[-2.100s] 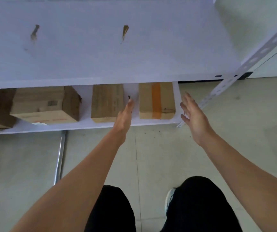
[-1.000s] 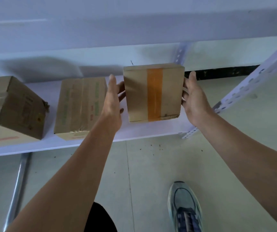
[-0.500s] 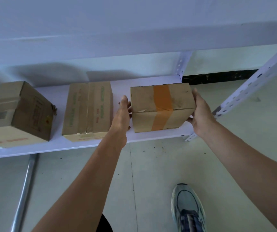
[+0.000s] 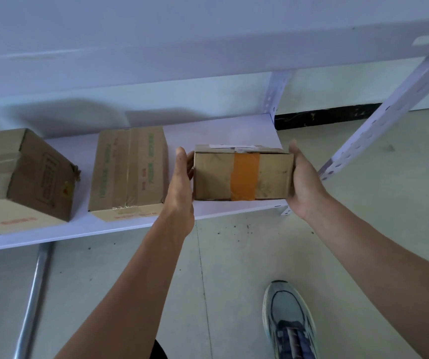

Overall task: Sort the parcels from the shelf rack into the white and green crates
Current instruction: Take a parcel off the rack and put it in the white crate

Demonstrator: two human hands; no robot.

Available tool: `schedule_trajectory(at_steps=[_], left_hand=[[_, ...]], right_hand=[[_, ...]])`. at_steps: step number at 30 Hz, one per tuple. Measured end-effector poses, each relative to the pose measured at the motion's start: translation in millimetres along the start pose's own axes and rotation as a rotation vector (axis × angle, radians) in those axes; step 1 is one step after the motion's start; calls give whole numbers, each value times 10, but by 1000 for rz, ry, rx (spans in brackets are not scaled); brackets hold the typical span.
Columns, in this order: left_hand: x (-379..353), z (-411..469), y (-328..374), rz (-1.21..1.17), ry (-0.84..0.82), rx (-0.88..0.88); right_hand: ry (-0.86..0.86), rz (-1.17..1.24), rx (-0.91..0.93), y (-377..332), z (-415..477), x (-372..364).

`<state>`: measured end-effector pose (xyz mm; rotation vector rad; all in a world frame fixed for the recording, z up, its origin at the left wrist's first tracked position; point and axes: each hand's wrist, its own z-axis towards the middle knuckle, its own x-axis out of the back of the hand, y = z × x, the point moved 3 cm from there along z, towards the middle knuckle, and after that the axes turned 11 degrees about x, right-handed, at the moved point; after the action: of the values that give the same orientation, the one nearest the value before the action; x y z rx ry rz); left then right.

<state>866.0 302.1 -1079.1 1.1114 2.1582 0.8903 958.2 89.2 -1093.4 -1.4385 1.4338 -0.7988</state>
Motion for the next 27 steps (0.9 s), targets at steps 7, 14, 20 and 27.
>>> schedule_trajectory(at_steps=[7,14,20,27], left_hand=[[15,51,-97,-35,-55,60],[-16,62,-141,-29,-141,45],[10,48,-131,37,-167,-36],[37,43,-134,66,-197,-173]], right_hand=[[-1,92,41,58,-55,-21],[-57,-43,159,89,-83,-108],[-136,-144,208,156,-57,-107],[-207,-207,303,190,-53,-67]])
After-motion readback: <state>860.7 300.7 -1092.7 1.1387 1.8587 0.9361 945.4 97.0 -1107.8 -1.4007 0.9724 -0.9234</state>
